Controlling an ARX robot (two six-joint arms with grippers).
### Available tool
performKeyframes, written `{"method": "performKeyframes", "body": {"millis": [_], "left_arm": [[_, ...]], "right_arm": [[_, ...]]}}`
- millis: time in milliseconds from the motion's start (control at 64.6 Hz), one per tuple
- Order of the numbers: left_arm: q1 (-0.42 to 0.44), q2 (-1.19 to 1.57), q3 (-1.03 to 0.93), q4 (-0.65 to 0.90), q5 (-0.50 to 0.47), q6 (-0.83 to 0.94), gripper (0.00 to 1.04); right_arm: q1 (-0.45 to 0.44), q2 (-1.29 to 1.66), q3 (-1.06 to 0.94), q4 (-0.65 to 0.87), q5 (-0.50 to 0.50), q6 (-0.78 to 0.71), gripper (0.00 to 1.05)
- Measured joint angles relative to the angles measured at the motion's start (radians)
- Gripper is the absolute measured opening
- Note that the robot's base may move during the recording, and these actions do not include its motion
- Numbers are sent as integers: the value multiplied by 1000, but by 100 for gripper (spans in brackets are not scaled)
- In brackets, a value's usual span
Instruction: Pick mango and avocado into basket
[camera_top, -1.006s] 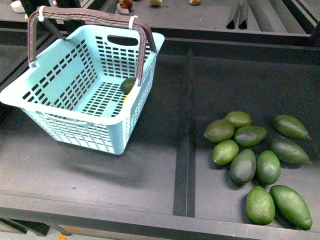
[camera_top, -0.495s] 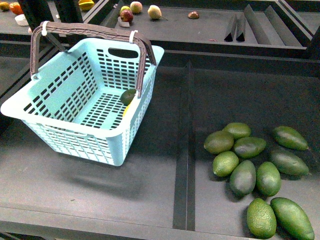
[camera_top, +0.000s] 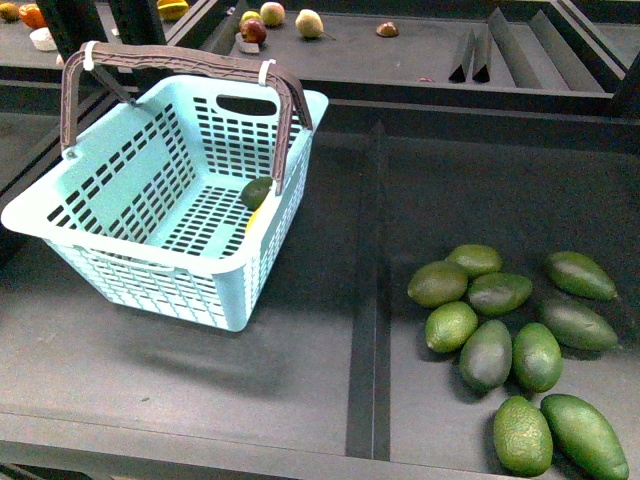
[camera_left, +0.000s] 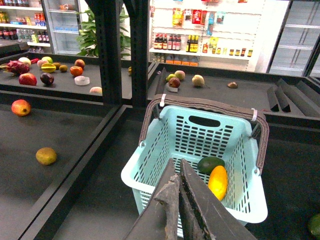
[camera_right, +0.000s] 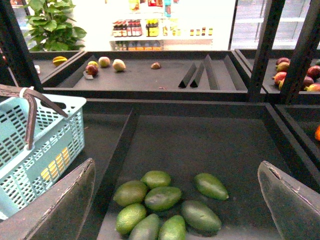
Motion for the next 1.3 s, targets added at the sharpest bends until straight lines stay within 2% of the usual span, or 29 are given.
{"method": "performKeyframes", "body": {"millis": [371,480,975,1052,1083,1300], "left_arm": [[0,-132,0,-132,0,0,2],[0,-280,0,-299,0,0,2],[0,-304,0,-309,0,0,3],[0,-304,0,-309,0,0,24],[0,-304,0,-309,0,0,29],[0,-304,0,-309,0,0,77]], "right_arm": [[0,0,0,0,0,0,96],[0,0,0,0,0,0,96],[0,0,0,0,0,0,96],[0,0,0,0,0,0,96],[0,0,0,0,0,0,96],[0,0,0,0,0,0,96]]}}
